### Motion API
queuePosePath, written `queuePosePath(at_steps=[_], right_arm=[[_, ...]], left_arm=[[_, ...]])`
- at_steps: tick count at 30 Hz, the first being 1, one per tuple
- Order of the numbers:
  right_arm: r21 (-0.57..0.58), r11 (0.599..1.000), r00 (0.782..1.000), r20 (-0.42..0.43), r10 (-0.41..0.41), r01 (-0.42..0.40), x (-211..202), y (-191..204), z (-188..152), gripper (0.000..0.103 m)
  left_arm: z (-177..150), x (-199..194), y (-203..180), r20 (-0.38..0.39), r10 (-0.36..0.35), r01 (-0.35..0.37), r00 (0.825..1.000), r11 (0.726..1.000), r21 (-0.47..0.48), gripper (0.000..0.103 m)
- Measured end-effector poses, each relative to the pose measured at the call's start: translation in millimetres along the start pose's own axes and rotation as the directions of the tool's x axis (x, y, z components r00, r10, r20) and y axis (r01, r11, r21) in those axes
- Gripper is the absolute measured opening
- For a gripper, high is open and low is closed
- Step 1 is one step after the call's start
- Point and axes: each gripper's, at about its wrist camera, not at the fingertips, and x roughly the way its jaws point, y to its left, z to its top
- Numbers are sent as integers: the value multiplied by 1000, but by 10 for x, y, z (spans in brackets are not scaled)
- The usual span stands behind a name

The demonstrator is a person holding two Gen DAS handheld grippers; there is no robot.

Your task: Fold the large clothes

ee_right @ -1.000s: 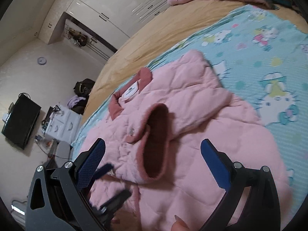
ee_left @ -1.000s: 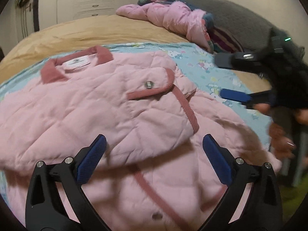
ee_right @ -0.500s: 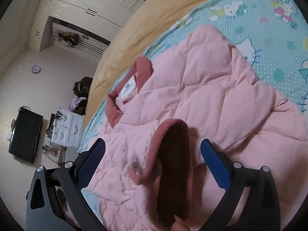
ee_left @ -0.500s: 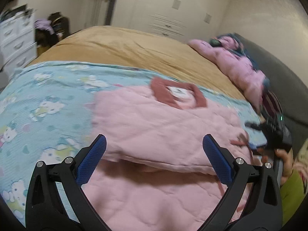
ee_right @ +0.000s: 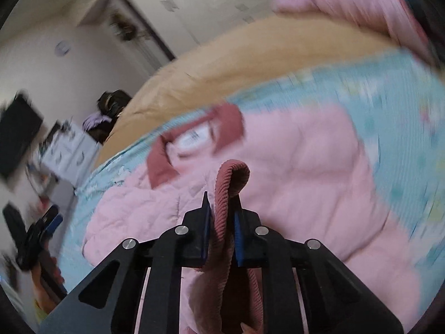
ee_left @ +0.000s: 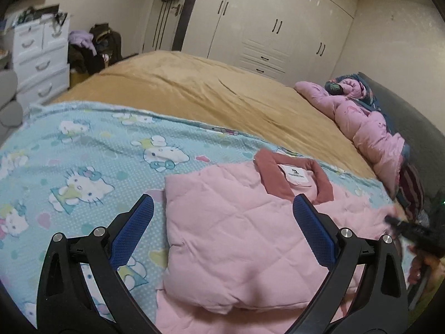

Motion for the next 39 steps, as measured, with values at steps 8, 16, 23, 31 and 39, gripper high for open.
queuePosePath(at_steps=[8, 16, 23, 31, 39], right_arm=[[-212, 961, 978, 146, -149, 178, -132, 416, 510, 13], [-139, 965, 972, 104, -210, 223, 147, 147, 332, 13], [-120, 957, 961, 110, -252, 264, 153, 110, 273, 13], [-106, 953, 958, 80, -276, 283, 249, 52, 276, 13], [-102, 948, 953, 41, -299, 302, 360, 33, 239, 21]], left_arm=[[-62, 201, 62, -87, -35, 35, 996, 999, 3, 94], [-187, 341, -103, -124, -125, 129, 984, 991, 28, 57], [-294, 475, -243, -177, -168, 181, 970, 982, 59, 35], [-531, 773, -367, -311, -122, 163, 943, 980, 113, 35], [-656, 941, -346, -345, -86, 138, 935, 982, 130, 35]])
